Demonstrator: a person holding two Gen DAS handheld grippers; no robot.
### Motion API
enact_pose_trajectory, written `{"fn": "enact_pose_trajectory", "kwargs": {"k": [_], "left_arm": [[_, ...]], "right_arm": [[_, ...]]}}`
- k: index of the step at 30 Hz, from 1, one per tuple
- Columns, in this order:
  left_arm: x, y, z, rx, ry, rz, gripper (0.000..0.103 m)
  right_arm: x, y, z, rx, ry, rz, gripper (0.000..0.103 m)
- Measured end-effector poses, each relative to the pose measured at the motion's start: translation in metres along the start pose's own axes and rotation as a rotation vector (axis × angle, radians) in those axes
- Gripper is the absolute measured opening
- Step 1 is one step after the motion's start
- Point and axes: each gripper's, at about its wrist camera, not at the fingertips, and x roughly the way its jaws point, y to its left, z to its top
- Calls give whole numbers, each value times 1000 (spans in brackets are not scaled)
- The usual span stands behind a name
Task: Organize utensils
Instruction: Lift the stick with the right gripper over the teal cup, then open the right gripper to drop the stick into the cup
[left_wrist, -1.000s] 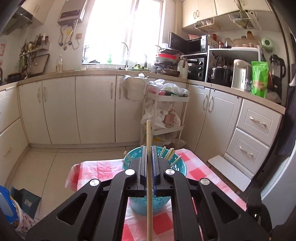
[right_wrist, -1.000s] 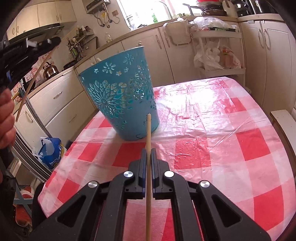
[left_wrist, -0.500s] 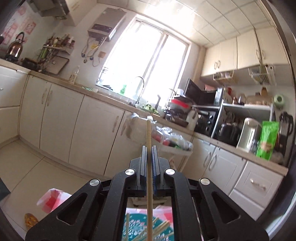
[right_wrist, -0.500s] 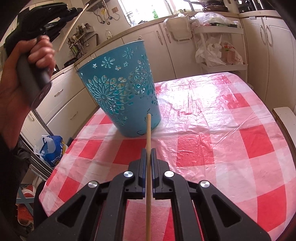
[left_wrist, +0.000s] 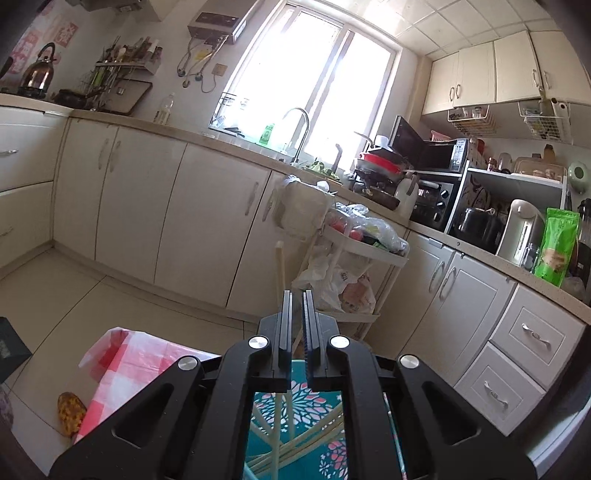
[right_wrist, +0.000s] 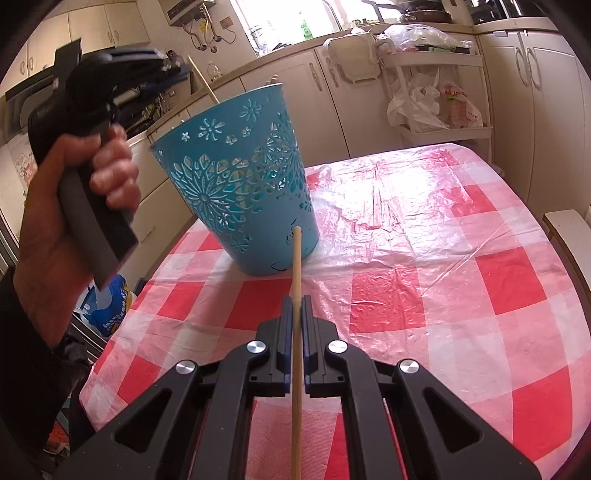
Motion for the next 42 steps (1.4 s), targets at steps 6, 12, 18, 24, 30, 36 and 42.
{"fn": "enact_pose_trajectory", "kwargs": {"k": [6,12,18,24,30,36,42], "left_arm": [[-19,-12,-16,126,53,20,11],[-65,-8,-30,142,8,73,42],[-100,-4,-38,48,-23,85,42],[-114,-16,-31,30,-54,74,42],[-123,-23,-20,50,-86,83,43],[-121,-24,-17,59,-84,95,43],[-120,-28,-17,74,-92,103,43]], "right_arm": [[-16,-7,1,40,-82,30,6],[-52,-2,15,74,-277,98,6],[-78,27,58,53,-543,197,6],[-83,45,101,78,-761,257,6],[-74,55,126,67,-840,286,6],[-55,58,133,33,-845,295,6],[-32,56,133,0,-823,285,6]]}}
